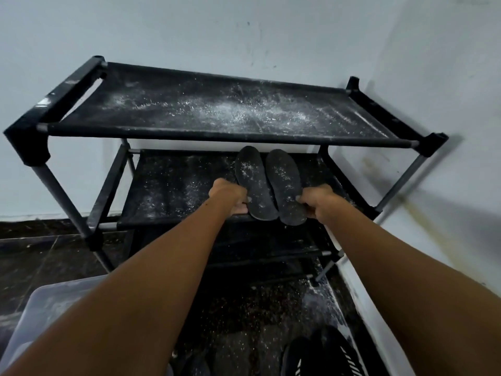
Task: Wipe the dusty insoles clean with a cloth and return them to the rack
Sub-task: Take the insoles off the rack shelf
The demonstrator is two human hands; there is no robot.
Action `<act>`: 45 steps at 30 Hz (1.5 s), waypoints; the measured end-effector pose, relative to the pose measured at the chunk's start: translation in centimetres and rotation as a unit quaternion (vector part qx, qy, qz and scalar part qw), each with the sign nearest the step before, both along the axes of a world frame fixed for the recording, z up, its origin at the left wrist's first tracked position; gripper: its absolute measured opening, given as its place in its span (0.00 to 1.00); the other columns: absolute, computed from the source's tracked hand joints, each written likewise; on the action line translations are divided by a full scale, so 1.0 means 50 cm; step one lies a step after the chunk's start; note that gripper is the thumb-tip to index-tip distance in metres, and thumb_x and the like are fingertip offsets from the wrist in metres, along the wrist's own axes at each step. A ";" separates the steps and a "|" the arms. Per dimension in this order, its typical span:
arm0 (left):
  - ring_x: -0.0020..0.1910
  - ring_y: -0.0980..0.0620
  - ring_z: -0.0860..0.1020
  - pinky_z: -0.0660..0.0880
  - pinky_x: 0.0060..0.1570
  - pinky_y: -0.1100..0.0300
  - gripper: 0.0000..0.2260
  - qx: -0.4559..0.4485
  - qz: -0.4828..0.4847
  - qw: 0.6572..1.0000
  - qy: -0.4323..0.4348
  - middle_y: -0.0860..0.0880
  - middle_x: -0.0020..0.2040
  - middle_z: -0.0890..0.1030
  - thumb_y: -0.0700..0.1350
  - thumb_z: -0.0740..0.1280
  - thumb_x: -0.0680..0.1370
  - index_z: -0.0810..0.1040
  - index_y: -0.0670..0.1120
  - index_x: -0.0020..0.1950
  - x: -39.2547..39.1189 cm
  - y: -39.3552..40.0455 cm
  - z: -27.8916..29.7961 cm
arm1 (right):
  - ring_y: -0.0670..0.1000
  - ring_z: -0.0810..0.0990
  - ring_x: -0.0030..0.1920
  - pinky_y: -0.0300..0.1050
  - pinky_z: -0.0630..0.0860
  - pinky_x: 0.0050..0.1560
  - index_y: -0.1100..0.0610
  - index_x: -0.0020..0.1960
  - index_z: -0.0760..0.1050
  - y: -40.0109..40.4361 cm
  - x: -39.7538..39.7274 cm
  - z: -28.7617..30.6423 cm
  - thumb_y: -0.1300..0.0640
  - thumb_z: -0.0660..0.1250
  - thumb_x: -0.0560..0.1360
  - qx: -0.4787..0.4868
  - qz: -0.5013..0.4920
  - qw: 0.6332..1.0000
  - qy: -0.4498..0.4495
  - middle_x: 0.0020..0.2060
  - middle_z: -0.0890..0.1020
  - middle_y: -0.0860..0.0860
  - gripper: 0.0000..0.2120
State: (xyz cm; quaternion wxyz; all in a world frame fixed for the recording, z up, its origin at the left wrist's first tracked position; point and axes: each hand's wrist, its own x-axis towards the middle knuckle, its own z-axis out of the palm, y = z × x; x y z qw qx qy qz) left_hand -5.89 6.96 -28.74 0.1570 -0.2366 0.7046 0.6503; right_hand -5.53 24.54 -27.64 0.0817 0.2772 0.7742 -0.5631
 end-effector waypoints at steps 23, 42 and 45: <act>0.38 0.47 0.81 0.80 0.36 0.54 0.08 0.050 -0.020 0.997 -0.050 0.41 0.41 0.80 0.30 0.68 0.74 0.74 0.41 0.46 0.391 -0.061 -0.033 | 0.50 0.75 0.41 0.38 0.77 0.31 0.54 0.52 0.72 0.028 0.399 -0.046 0.65 0.57 0.81 -0.163 0.067 0.974 -0.140 0.38 0.77 0.48 0.09; 0.32 0.46 0.77 0.75 0.21 0.60 0.07 -0.020 0.036 0.958 -0.285 0.41 0.37 0.78 0.29 0.69 0.72 0.76 0.40 0.42 0.560 -0.025 -0.565 | 0.48 0.75 0.37 0.44 0.76 0.38 0.62 0.62 0.72 0.051 0.506 -0.533 0.69 0.61 0.77 -0.051 0.073 0.914 -0.396 0.40 0.77 0.53 0.14; 0.32 0.44 0.79 0.79 0.29 0.54 0.07 -0.026 0.036 0.949 -0.311 0.39 0.39 0.80 0.29 0.70 0.71 0.77 0.39 0.44 0.574 -0.020 -0.616 | 0.52 0.77 0.46 0.47 0.78 0.41 0.59 0.62 0.74 0.043 0.528 -0.591 0.68 0.63 0.76 -0.038 0.059 0.904 -0.422 0.54 0.80 0.57 0.16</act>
